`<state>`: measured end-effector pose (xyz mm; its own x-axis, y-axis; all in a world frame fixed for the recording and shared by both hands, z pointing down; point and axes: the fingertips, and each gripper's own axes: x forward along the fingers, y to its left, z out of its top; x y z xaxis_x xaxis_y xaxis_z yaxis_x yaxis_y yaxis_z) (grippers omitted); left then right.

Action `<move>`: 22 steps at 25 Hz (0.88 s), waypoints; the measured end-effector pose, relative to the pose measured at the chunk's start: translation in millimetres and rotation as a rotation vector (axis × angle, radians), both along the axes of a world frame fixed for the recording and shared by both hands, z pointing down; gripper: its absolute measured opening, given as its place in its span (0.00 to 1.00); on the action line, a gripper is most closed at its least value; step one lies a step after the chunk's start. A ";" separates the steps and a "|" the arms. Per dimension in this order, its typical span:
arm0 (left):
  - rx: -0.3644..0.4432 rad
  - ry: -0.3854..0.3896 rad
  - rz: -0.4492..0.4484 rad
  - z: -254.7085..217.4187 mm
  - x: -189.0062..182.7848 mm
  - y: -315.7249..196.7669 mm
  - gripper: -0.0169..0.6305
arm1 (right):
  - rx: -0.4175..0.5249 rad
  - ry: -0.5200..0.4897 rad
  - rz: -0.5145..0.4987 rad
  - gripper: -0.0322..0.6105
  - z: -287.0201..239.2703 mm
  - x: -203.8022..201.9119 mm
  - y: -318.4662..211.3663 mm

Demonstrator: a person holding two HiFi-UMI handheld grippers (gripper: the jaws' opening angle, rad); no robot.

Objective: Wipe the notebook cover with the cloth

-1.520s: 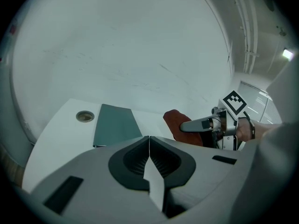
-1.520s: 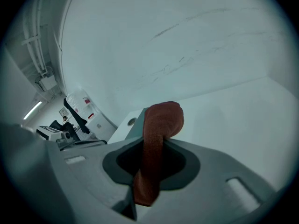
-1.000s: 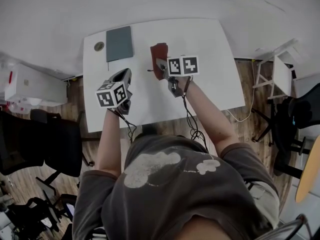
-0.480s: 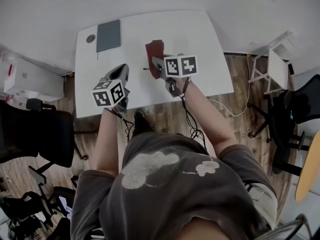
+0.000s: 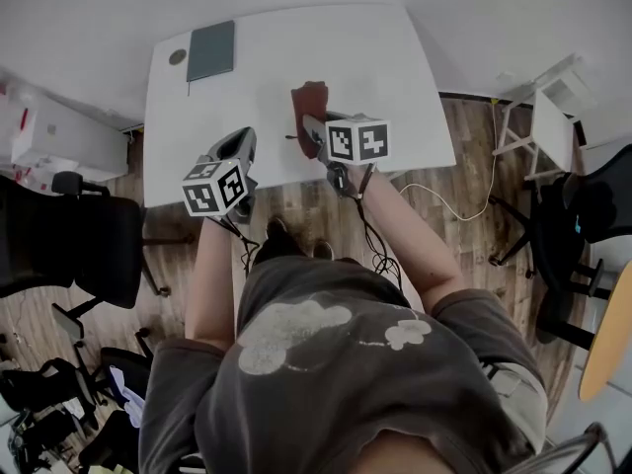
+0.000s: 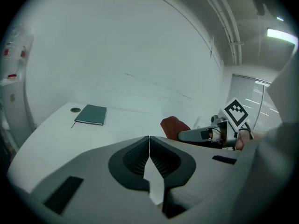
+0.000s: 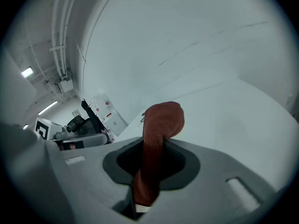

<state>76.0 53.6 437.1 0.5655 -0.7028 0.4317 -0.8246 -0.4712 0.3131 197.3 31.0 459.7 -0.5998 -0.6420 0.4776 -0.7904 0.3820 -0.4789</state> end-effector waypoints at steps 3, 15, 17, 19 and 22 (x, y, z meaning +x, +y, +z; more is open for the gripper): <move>-0.007 -0.003 0.007 0.5 2.5 5.3 0.02 | 0.009 -0.005 0.011 0.17 -0.5 4.8 4.3; -0.030 0.036 0.034 7.7 -18.0 40.2 0.02 | -0.002 0.049 0.030 0.17 9.7 -13.5 47.6; -0.039 0.045 0.030 9.6 -29.9 51.1 0.02 | -0.003 0.054 0.035 0.17 8.0 -20.4 56.8; -0.050 0.056 0.023 11.7 -41.1 59.7 0.02 | -0.001 0.061 0.037 0.17 5.6 -27.3 64.3; -0.057 0.068 0.017 13.3 -53.1 72.8 0.02 | -0.002 0.068 0.037 0.17 3.6 -36.5 77.4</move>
